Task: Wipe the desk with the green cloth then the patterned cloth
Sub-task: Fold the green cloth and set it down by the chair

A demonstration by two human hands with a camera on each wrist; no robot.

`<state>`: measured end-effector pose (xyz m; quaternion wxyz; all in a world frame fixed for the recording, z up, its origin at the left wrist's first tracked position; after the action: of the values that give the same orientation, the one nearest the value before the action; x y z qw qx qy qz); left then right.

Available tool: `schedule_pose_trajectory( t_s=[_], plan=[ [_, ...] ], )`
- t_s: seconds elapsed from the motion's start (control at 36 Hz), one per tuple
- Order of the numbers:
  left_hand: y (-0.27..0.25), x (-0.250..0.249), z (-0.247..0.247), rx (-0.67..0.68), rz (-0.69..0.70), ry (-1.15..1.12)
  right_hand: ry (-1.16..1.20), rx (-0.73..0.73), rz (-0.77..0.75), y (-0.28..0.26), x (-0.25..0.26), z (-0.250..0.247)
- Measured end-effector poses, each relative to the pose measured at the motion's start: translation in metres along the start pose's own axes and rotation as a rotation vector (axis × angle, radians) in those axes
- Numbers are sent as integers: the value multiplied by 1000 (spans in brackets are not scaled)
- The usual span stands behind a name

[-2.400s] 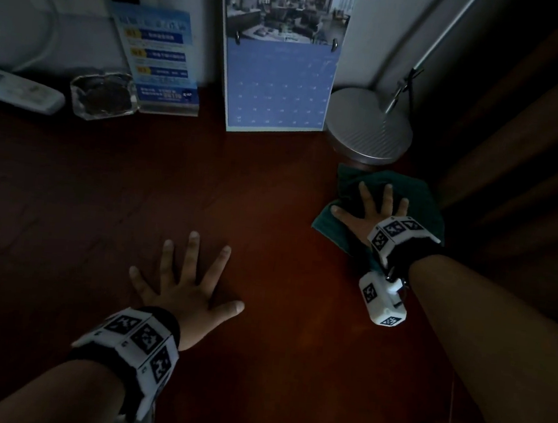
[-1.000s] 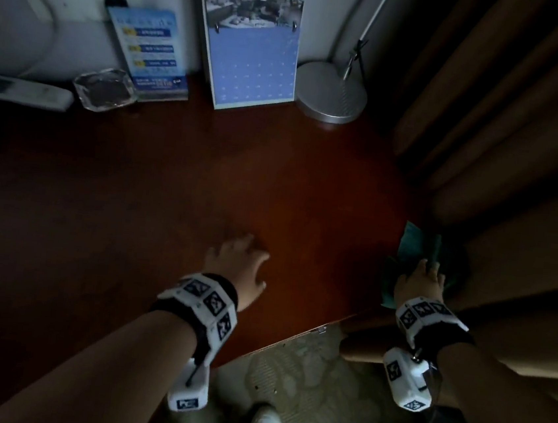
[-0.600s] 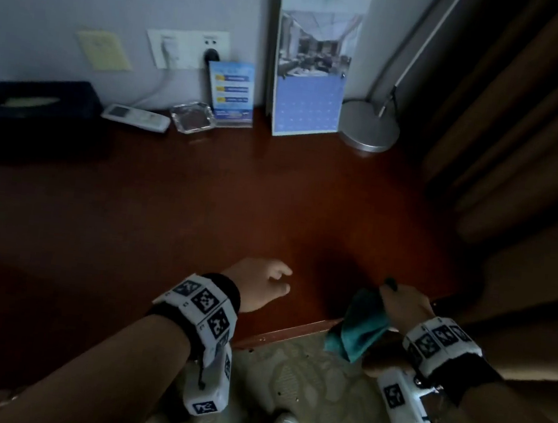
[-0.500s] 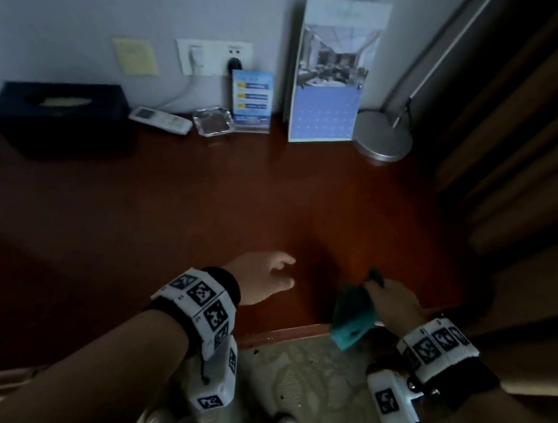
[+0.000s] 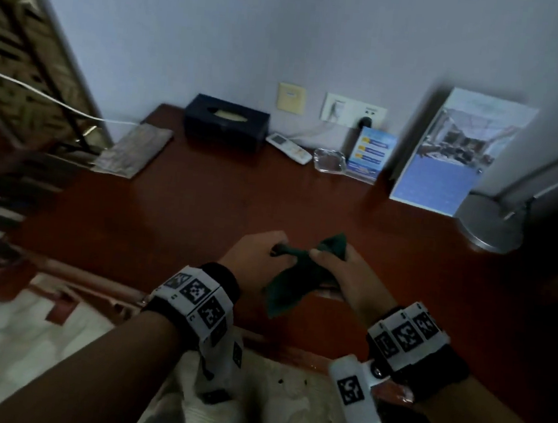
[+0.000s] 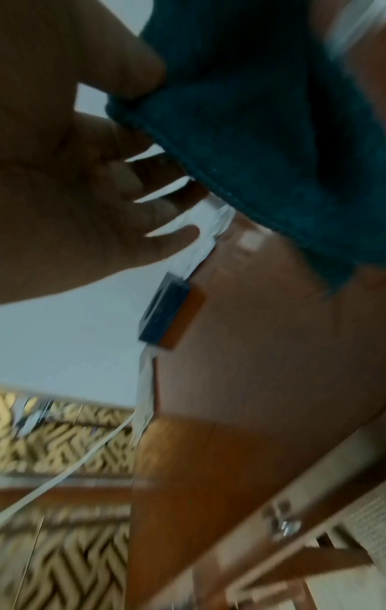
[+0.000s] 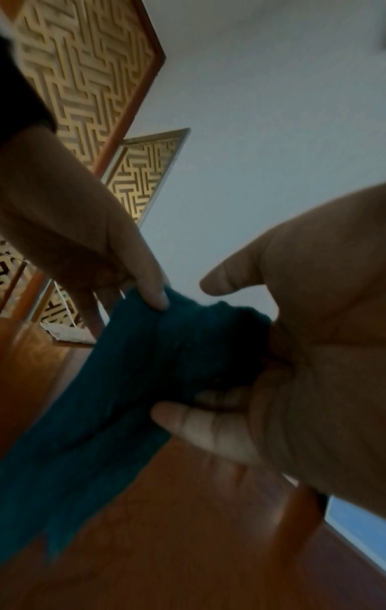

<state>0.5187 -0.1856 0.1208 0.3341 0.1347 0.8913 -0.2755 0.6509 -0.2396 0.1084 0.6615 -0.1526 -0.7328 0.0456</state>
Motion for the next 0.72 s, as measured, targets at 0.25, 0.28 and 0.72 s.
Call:
schedule_pose_trajectory(
  t_s=[0.25,0.28,0.72],
  plan=[
    [-30,64,-108,-210,15,-364,-465,163,-340,30,32,66],
    [-32,72,-117,-205,18,-372,-592,139,-373,35,34,75],
    [-51,234,-285,-294,43,-538,-387,307,-262,85,68,277]
  ],
)
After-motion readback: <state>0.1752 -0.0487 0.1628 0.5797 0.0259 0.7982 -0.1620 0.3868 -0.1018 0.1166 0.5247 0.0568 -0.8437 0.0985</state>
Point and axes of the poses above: each hand's wrist, its own y-axis towards the middle knuckle, its own z-axis out of the palm, x = y × z, the point moved 6 cm from there along y, towards the middle knuckle, and after that the axes turned 13 degrees about -z, right-handed, at the moved point
